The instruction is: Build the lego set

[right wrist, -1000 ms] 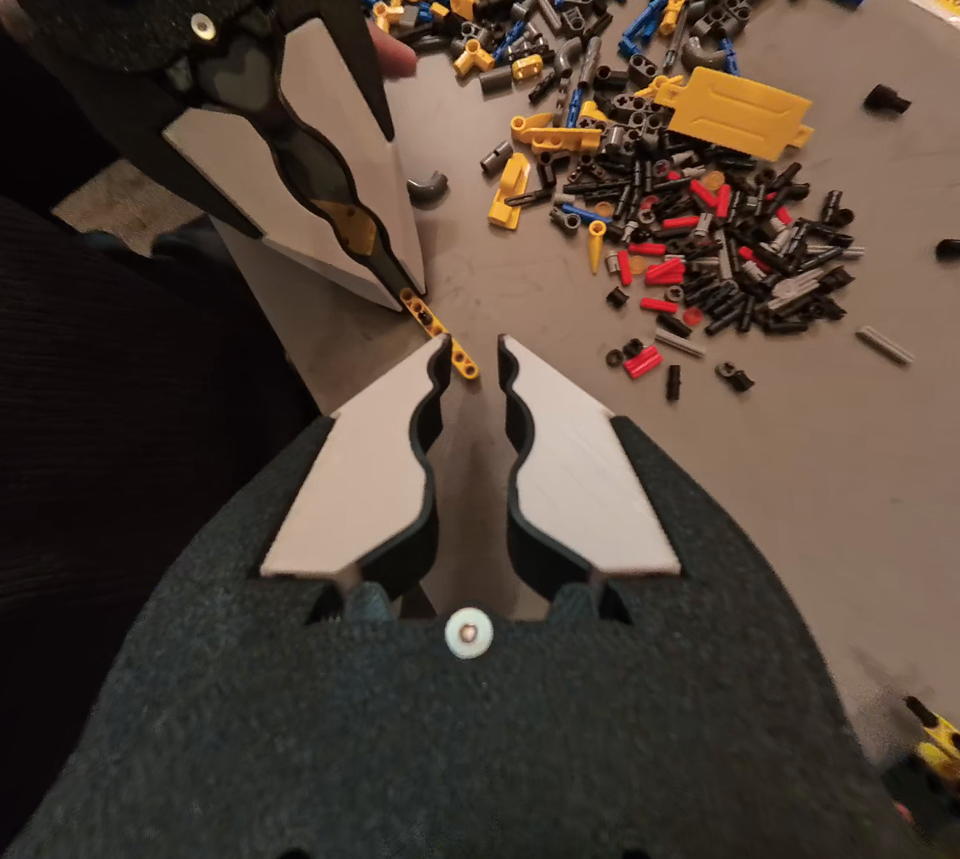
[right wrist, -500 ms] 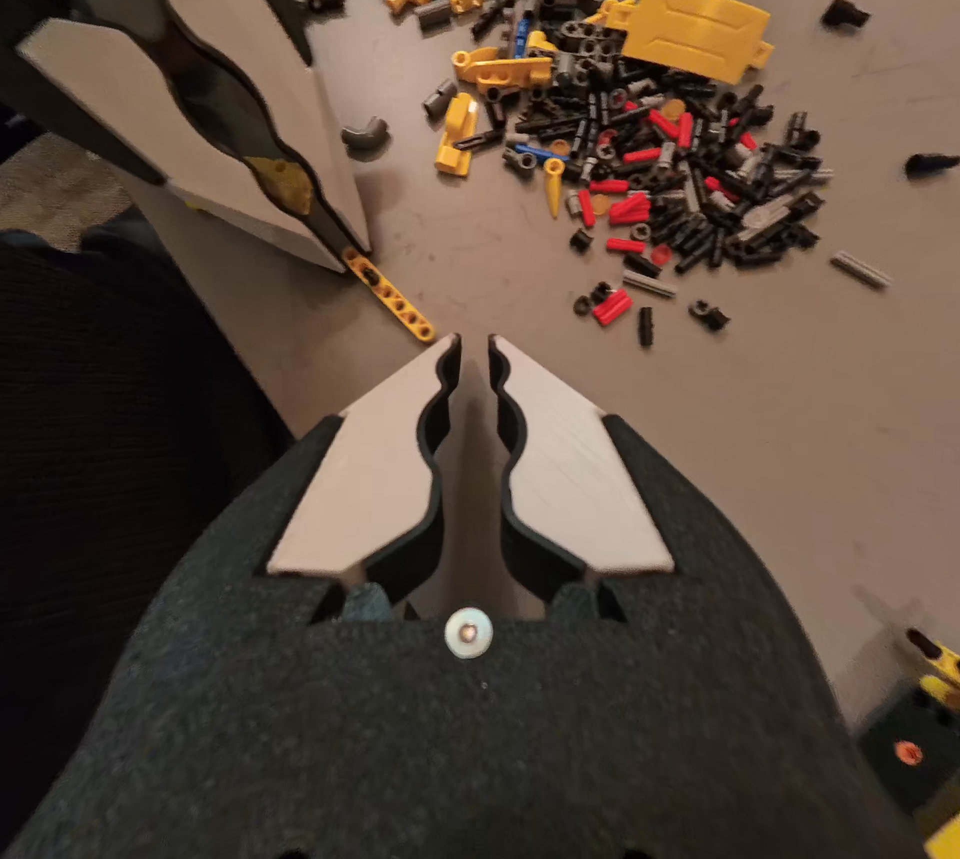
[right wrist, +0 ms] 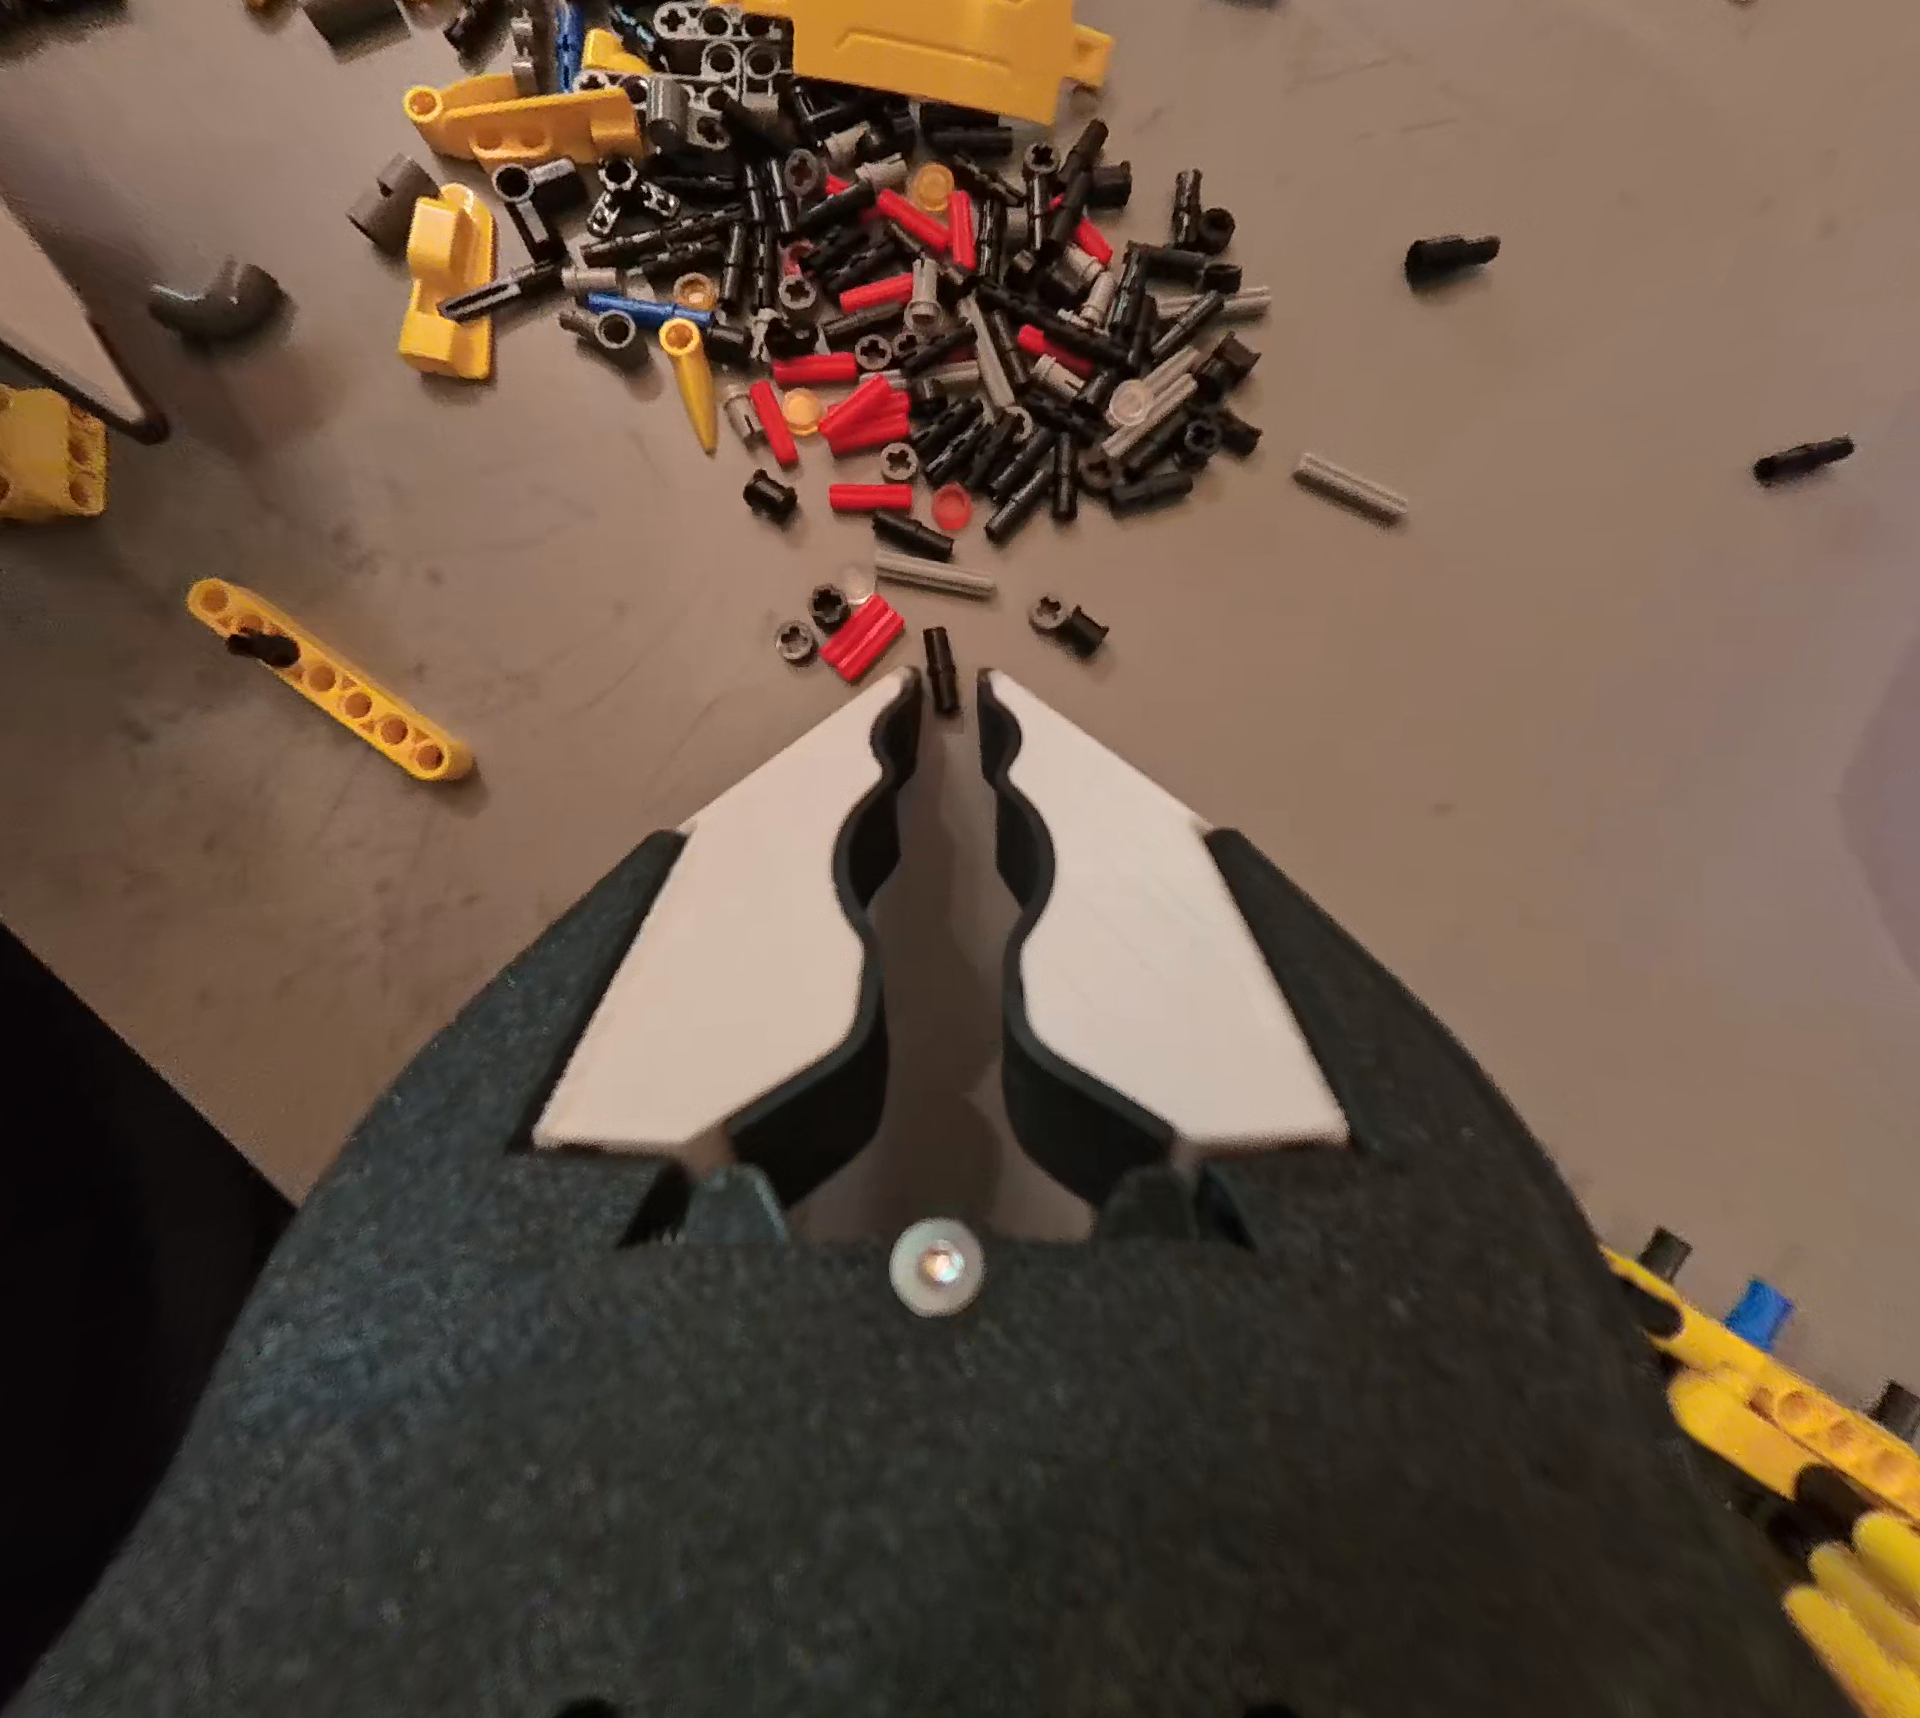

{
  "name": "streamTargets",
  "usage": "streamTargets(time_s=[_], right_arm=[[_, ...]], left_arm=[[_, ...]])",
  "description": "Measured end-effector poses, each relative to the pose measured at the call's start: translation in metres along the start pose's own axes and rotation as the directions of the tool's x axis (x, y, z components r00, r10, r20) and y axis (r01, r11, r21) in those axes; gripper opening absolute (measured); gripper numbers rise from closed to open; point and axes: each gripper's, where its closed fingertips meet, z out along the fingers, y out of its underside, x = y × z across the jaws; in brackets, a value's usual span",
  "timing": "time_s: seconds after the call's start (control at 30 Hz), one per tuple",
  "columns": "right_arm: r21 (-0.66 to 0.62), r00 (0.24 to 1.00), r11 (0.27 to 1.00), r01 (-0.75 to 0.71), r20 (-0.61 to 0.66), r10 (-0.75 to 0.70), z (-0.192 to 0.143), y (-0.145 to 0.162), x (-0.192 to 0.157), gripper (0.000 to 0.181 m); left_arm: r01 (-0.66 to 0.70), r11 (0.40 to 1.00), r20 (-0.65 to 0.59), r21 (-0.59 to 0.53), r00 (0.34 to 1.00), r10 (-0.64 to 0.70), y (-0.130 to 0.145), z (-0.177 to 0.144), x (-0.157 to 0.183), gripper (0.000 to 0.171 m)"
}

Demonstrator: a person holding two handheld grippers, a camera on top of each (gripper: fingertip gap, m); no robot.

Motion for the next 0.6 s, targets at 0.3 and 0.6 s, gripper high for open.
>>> streamTargets(time_s=[0.3, 0.6], right_arm=[[0.204, 0.998, 0.977, 0.057, 0.022, -0.063, -0.038, -0.036, -0.019, 0.004], [0.347, 0.865, 0.8, 0.489, -0.072, -0.497, -0.059, -0.071, -0.111, 0.004]], left_arm=[[0.061, 0.979, 0.043, 0.193, 0.997, -0.07, -0.023, -0.021, -0.014, 0.025], [0.245, 0.911, -0.199, 0.332, 0.962, -0.186, -0.045, -0.041, 0.001, 0.019]])
